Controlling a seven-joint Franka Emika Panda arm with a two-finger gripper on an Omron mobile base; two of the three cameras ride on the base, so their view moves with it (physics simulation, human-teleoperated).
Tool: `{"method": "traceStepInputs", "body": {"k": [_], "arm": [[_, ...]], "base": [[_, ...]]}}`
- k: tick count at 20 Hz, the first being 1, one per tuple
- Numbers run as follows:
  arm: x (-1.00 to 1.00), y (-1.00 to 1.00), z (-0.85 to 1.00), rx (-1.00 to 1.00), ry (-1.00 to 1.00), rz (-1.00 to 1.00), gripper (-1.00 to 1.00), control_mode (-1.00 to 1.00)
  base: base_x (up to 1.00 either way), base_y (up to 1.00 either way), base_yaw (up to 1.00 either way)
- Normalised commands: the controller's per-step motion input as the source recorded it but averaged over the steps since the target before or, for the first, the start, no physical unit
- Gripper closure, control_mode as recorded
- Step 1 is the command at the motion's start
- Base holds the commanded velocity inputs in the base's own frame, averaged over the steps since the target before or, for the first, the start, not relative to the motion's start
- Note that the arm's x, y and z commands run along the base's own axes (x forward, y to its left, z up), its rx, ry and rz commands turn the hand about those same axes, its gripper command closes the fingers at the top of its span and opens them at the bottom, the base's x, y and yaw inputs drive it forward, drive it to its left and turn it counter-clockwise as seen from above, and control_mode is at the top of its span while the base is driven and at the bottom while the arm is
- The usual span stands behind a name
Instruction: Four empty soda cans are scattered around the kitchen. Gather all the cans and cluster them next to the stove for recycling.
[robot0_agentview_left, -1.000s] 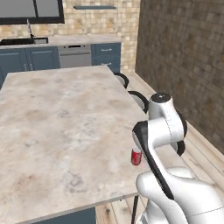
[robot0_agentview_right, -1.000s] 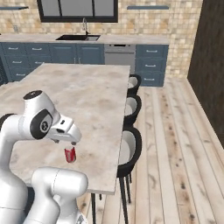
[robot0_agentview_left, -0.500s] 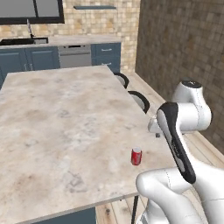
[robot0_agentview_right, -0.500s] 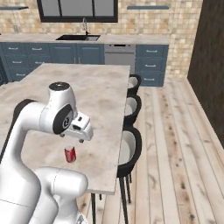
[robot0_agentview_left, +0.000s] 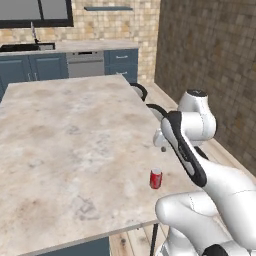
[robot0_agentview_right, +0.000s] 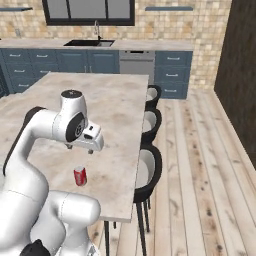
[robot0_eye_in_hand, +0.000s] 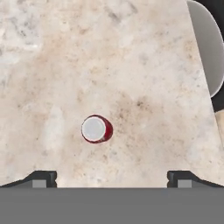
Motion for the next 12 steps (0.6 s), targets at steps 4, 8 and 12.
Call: {"method": "traceStepInputs", "body": {"k": [4, 8, 12], "arm": [[0.84, 0.44, -0.25, -0.08, 0.12, 0.01, -1.00, -1.00], [0.23, 0.24, -0.29, -0.11, 0.15, 0.04, -1.00, -1.00], [-0.03, 0.18, -0.47, -0.13, 0.05, 0.05, -1.00, -1.00]], "base": [[0.00, 0.00, 0.00], [0.00, 0.00, 0.00], [0.00, 0.00, 0.00]]}}
